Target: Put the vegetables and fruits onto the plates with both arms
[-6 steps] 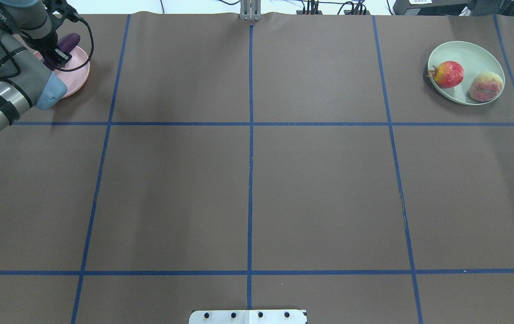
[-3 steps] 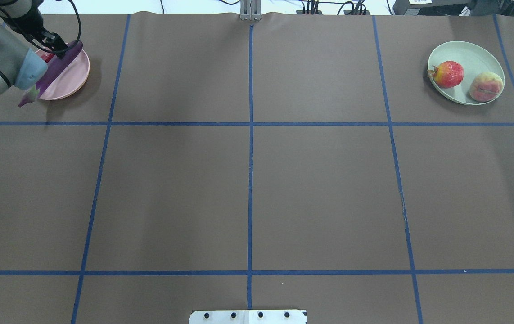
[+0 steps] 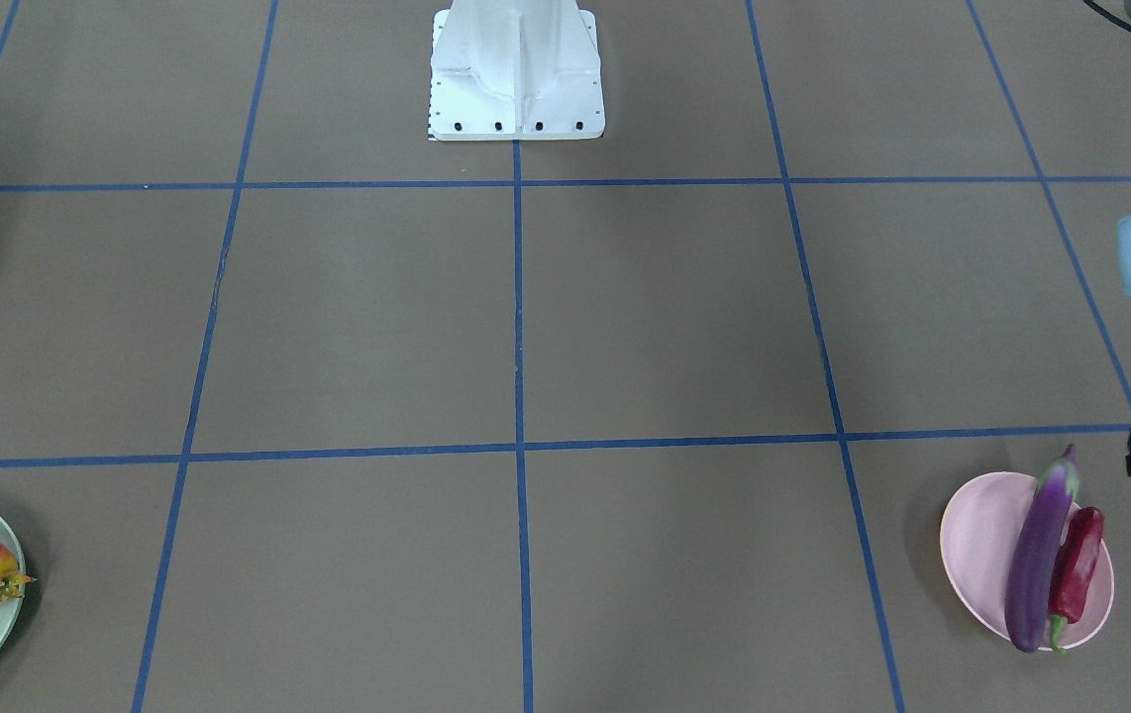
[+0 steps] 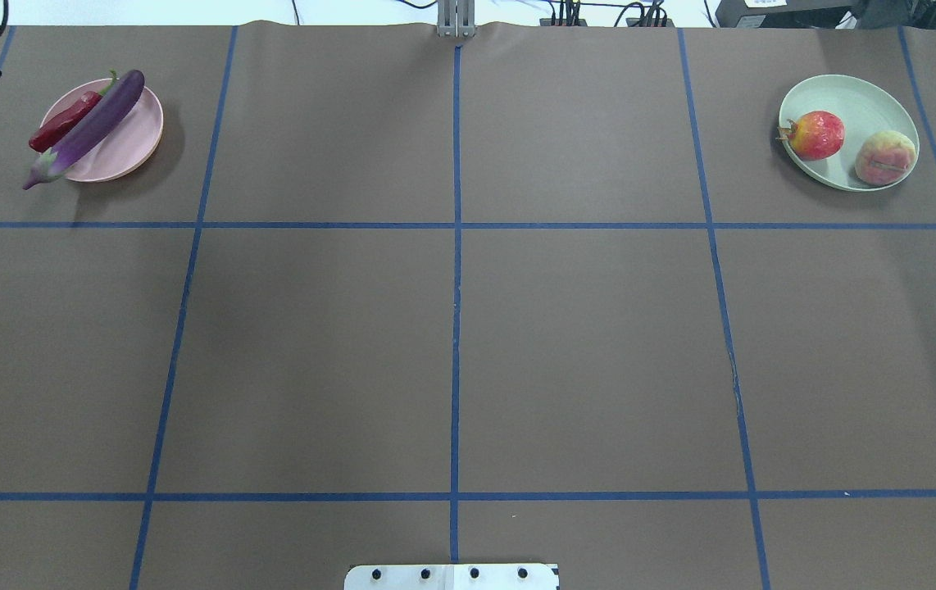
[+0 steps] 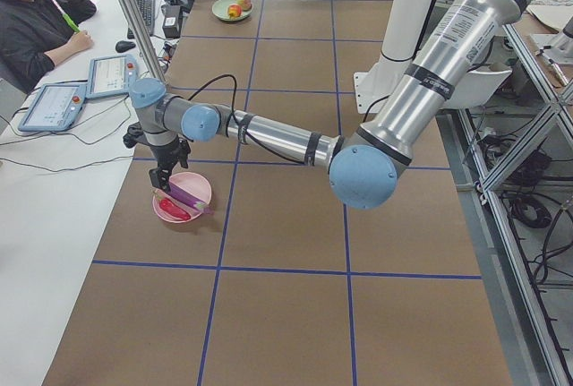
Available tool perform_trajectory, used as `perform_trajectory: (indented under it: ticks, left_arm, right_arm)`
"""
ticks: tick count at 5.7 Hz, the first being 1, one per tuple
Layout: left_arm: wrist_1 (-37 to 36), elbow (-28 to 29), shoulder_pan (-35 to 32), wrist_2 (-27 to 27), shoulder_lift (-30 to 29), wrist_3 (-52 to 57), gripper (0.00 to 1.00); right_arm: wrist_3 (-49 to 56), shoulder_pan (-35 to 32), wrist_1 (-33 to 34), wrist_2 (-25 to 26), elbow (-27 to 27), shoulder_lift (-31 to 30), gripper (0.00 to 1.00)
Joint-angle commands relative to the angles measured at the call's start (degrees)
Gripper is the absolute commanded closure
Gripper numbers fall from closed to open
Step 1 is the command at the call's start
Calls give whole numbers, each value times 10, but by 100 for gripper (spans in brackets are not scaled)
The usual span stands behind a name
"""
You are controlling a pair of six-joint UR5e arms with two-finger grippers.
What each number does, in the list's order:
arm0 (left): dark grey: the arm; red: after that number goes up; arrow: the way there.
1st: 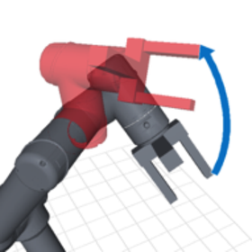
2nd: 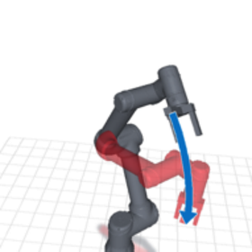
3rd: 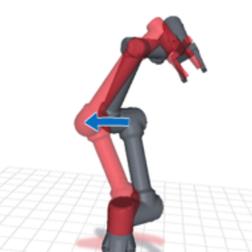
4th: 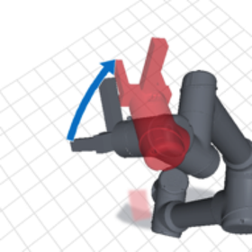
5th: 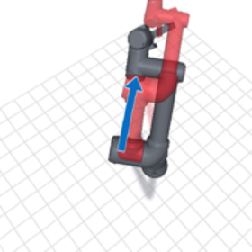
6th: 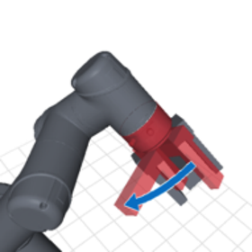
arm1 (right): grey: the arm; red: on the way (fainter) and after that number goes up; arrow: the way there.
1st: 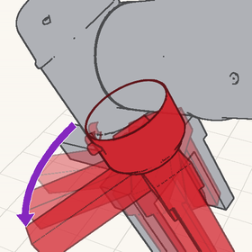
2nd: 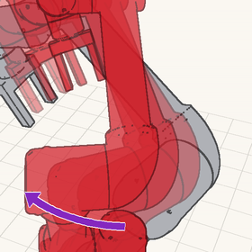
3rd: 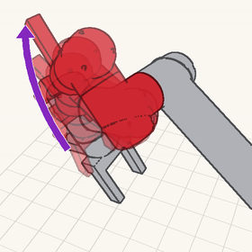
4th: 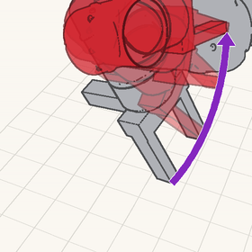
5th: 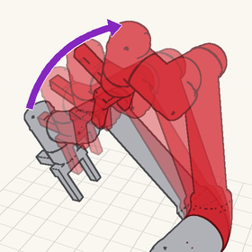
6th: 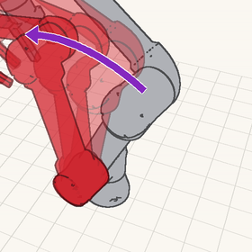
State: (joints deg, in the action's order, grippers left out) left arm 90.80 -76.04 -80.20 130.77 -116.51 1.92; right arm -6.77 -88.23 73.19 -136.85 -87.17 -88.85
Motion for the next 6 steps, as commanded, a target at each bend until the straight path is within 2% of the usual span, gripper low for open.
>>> perform_trajectory:
  ticks: [1, 3, 4, 5, 6]
  left_arm:
    - [-5, -34, -93, 87, 107, 89, 0]
    - [-31, -147, -122, 68, 224, 88, 0]
    - [-61, -177, -117, 4, 250, 90, 0]
    - [-69, -183, -116, -29, 265, 91, 0]
    - [-77, -191, -114, -30, 273, 85, 0]
  right_arm:
    - [0, 0, 2, 0, -8, -6, 0]
    - [0, 2, 6, 4, -24, -19, 0]
    - [0, 5, 6, 5, -25, -21, 0]
    - [1, 4, 6, 6, -25, -23, 0]
    - [1, 8, 6, 6, -30, -31, 0]
